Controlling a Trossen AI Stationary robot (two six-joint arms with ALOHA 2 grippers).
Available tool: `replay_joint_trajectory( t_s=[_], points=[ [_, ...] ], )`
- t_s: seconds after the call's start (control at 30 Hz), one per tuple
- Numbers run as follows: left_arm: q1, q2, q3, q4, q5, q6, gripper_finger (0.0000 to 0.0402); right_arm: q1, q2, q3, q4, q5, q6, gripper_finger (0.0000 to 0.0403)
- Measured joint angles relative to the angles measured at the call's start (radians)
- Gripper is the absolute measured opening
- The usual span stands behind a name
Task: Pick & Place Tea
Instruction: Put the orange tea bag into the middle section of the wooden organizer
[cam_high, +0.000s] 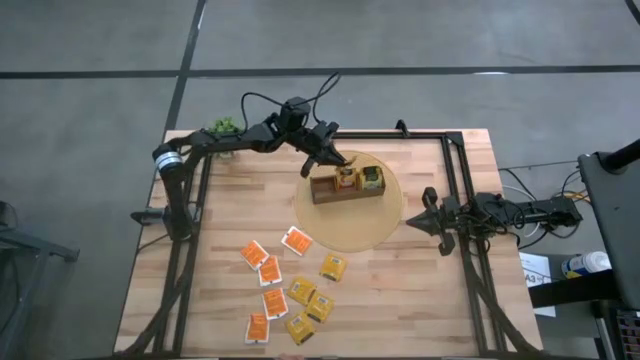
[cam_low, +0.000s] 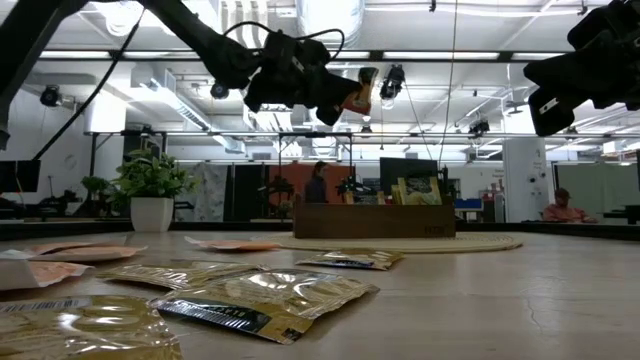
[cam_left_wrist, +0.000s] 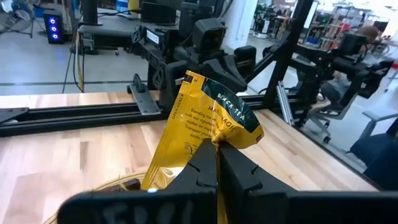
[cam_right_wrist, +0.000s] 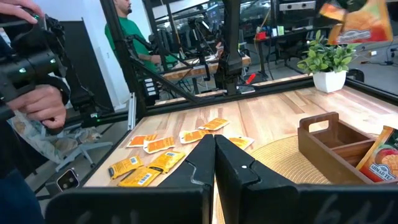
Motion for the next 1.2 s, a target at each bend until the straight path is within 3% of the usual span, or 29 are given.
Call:
replay_joint_trajectory(
  t_s=[0.57, 0.73, 1.2],
  points=[
    [0.012, 0.226, 0.163, 0.000, 0.128, -0.027, 0.0001, 0.000, 0.000, 0.000, 0.000, 0.000, 0.000, 0.0008],
    [0.016, 0.297, 0.208, 0.008, 0.231, -0.044, 0.0003, 0.000, 0.000, 0.000, 0.000, 0.000, 0.000, 0.0008],
    [0.032, 0.374, 0.212, 0.026, 0.301, -0.047, 0.0006, 0.000, 0.000, 0.000, 0.000, 0.000, 0.000, 0.0008]
  ],
)
